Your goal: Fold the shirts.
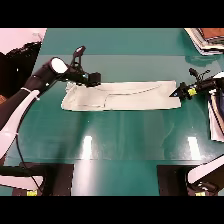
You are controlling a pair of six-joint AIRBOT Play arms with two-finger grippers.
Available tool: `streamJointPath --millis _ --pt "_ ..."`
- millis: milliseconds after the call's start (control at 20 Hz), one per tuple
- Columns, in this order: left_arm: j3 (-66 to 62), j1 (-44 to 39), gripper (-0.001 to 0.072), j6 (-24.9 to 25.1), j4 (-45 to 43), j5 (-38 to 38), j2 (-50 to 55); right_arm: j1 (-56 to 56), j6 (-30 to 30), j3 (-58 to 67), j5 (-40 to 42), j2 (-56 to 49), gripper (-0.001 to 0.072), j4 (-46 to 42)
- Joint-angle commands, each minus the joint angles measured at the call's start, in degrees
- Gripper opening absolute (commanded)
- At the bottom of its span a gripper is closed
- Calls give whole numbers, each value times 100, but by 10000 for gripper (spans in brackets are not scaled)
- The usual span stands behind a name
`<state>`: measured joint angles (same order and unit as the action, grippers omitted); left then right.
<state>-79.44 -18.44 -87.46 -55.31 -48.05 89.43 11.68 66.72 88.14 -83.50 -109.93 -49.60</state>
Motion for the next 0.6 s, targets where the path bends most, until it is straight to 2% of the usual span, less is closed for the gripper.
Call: streamJointPath --millis 0,150,300,550 --pt "-367 -271 28 -20 240 111 470 -4 -140 2 -68 372 15 63" --pt "-1097 -540 28 -20 304 -96 1117 -122 -70 42 -72 1152 14 61" --pt "-1738 -835 27 -98 315 -216 1707 -507 369 614 -199 1709 14 59" --pt "-2046 -1172 28 -273 442 -254 2236 -1517 1027 2103 -199 1880 14 57"
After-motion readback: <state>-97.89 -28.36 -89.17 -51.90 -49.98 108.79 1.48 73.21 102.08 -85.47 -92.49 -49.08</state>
